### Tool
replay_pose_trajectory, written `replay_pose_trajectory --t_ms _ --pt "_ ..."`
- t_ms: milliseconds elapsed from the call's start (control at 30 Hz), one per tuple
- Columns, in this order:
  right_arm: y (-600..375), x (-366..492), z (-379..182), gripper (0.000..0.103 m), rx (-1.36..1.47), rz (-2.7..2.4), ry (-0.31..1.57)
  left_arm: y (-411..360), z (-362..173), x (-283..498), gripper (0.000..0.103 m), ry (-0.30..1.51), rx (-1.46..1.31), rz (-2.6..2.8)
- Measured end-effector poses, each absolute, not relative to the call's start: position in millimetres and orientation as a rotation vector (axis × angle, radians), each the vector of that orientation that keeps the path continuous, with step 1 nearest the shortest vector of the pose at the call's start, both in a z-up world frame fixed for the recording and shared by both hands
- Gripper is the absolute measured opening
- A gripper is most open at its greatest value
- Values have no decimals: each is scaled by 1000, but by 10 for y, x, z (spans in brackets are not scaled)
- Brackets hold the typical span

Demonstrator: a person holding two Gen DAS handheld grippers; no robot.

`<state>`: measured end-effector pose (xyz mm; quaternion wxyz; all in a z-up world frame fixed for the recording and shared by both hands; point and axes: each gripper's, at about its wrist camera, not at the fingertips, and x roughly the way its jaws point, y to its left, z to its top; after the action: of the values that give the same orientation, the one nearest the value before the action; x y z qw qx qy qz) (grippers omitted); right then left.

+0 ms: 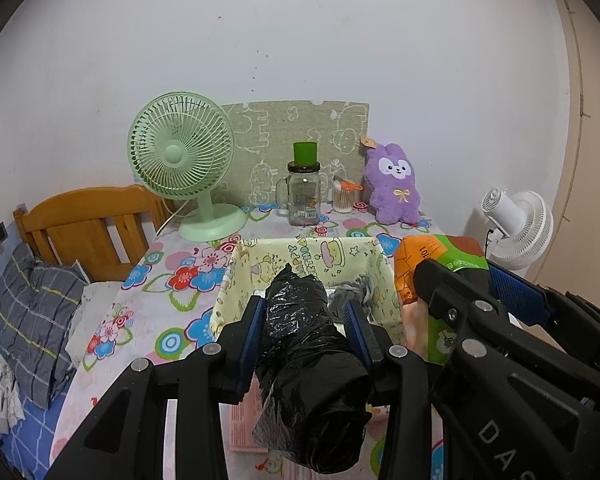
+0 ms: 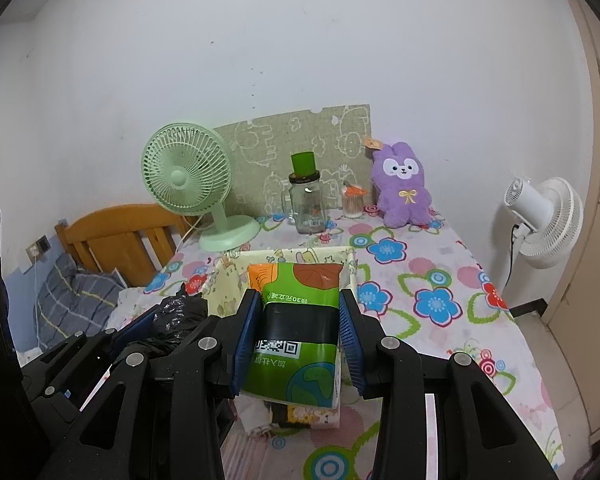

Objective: Organize soft objects
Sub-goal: 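Carry the black cloth with the left gripper while the right carries the tissue pack over the basket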

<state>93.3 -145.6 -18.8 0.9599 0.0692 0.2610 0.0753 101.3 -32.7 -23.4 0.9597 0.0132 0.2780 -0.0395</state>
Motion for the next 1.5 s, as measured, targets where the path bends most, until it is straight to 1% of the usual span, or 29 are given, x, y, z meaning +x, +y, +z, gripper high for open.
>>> replay_pose_trajectory --t_ms 900,1133,1500 --pt "-1363 1839 -369 42 154 169 563 -226 -365 1777 41 600 25 -44" --pt "-1323 2047 -458 42 140 159 576 -194 -481 2008 41 635 12 -70" --pt "-1287 2425 -695 42 158 162 651 -168 -701 2376 42 691 8 -88"
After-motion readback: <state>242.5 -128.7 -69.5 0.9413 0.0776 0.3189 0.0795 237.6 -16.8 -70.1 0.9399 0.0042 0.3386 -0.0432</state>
